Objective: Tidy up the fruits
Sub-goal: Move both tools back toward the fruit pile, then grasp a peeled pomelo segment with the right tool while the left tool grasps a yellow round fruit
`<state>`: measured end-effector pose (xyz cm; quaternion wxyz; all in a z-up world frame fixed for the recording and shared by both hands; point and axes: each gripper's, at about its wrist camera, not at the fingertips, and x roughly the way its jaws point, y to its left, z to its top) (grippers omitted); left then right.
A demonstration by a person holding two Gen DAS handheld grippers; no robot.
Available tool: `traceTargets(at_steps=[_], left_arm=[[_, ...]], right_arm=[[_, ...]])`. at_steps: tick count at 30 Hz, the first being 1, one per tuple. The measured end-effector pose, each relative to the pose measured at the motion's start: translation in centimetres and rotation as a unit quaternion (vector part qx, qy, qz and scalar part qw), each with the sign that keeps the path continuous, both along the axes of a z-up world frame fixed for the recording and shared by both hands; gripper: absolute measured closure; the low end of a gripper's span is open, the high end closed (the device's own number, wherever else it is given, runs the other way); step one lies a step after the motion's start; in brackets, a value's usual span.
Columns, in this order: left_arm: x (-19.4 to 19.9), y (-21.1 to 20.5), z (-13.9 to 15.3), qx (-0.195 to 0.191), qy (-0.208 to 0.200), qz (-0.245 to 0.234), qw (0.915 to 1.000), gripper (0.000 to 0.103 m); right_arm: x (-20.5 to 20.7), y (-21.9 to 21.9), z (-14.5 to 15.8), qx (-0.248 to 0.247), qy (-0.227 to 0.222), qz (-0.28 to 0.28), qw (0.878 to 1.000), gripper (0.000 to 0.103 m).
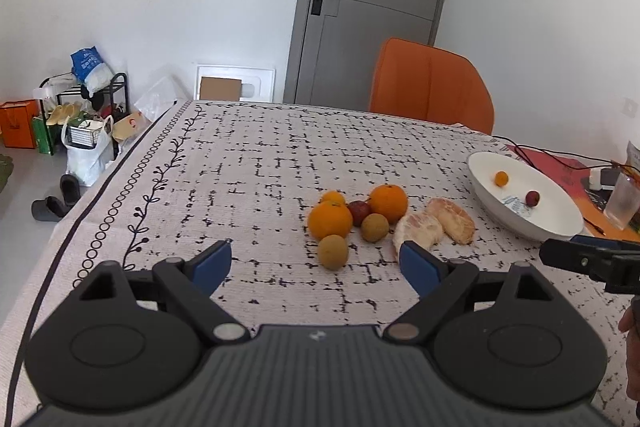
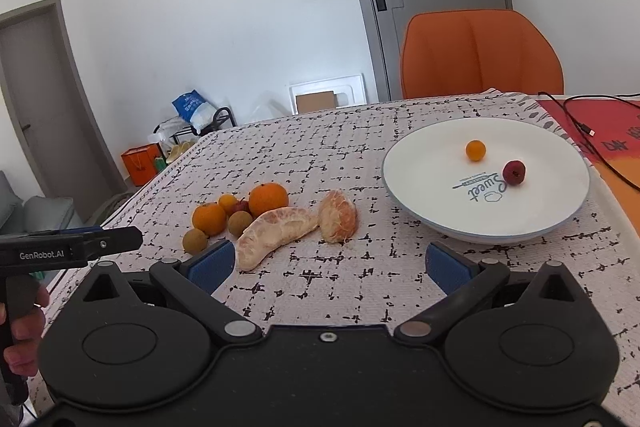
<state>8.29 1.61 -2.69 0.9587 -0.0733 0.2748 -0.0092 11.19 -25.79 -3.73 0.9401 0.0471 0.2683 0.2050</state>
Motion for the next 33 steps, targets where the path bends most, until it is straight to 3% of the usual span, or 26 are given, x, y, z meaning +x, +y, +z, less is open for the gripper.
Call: traceTargets(at_steps=[3,5,13,17,24,33], left_arm=[[0.3,0.5,-0.3,-0.013,0.001,0.005,0.9999,0.015],[0.4,0.7,-0.4,-0.011,0.000,0.009,0.9999,0.017],[1.7,1.5,-1.3,-0.027,0.008,0.026,0.9993,0.041],[2.5,1.4,-1.7,-0.033,0.018,0.015,0.9992,0.048],[3.9,0.7,-2.3,-0.040,0.032,-0.002,0.9987,0.059],[5.4,-0.1,-2.9,-0.045,0.046,-0.014,0.9979,0.067]], right_arm=[[0.4,0.4,-0.2,-0.007,-0.006,0.006,1.000,0.005],[0.8,0.8,-0.4,-0.014,-0.003,0.011,1.000,0.015],[2.1,2.1,-1.0,-0.037,0.002,0.024,0.999,0.035],[3.2,2.3,-1.6,-0.045,0.013,0.023,0.999,0.047],[4.8,2.7,-2.4,-0.054,0.029,0.020,0.998,0.053],[6.6,3.3,-2.6,-0.073,0.033,0.021,0.997,0.055]])
